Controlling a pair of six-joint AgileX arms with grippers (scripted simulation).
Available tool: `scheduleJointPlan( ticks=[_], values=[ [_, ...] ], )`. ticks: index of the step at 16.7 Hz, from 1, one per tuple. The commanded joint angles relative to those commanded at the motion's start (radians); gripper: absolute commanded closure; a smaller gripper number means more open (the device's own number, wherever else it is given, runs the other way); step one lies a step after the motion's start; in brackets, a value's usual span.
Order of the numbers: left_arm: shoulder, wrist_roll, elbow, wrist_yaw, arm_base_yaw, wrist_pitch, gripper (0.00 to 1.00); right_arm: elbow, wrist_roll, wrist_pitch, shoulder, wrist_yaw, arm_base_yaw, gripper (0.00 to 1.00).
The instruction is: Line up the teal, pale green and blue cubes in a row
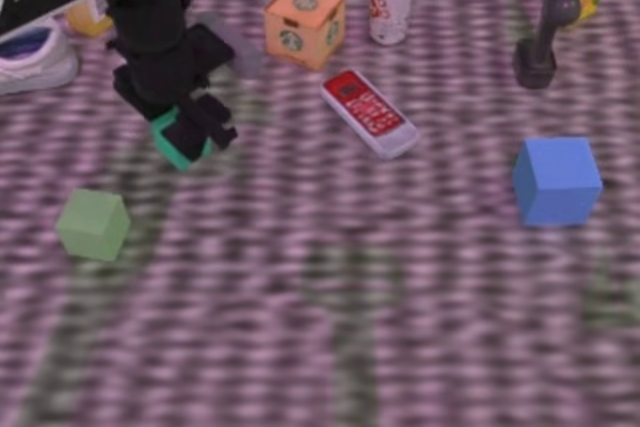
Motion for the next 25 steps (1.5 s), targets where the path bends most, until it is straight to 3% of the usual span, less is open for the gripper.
scheduleJointPlan(
  ticks=[4,7,16,18,25],
  values=[
    [0.004,0.002,-0.001,0.000,-0.008,0.002,1.00,0.000,0.000,0.000,0.000,0.000,0.000,0.00],
    [0.014,0.015,0.024,0.000,-0.075,-0.012,1.00,0.000,0.000,0.000,0.000,0.000,0.000,0.00],
    [0.057,0.075,0.151,0.002,-0.535,-0.101,1.00,0.000,0.000,0.000,0.000,0.000,0.000,0.00],
    [0.058,0.085,0.169,0.002,-0.606,-0.113,1.00,0.000,0.000,0.000,0.000,0.000,0.000,0.00],
    [0.056,0.090,0.171,0.002,-0.632,-0.112,1.00,0.000,0.000,0.000,0.000,0.000,0.000,0.00]
  ],
)
